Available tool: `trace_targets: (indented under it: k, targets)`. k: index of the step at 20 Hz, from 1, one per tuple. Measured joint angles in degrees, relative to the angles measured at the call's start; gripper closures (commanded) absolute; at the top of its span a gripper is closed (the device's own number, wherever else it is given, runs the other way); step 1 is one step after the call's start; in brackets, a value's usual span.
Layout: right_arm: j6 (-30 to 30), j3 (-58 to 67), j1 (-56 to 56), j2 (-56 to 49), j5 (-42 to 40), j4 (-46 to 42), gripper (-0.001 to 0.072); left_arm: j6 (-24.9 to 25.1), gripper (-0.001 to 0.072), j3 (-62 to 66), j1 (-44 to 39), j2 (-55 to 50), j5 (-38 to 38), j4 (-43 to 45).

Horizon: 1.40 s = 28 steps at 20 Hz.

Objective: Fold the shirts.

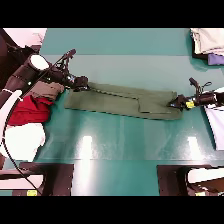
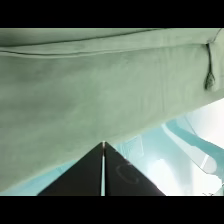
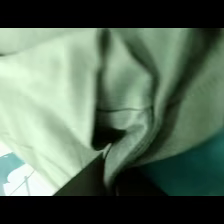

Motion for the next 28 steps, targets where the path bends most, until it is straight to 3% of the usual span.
trace_targets:
  k: [5, 12, 18, 24, 28]
  targets:
    - [1.66, 5.29, 2.25, 4.37, 2.60, 1.03, 0.0696, -0.17, 0.0686, 3.72, -4.52, -3.98, 0.83, 0.11]
    - [13.88, 23.67, 7.80, 10.16, 10.69, 1.29, 0.0696, -1.09, 0.0686, 23.04, -14.93, -22.08, 1.40, 0.22]
    - [21.94, 38.34, 18.16, 8.87, 13.16, 1.33, 0.0696, -4.13, 0.0686, 36.52, -20.20, -35.63, 2.10, -0.61]
    - [24.74, 48.59, 27.91, 2.78, 14.29, 0.83, 0.0696, -5.31, 0.0686, 40.00, -21.00, -38.56, 3.63, -1.51]
    - [25.42, 51.45, 32.00, 0.79, 14.49, -3.80, 0.0697, -4.83, 0.0686, 40.35, -18.45, -35.76, 0.35, 2.32]
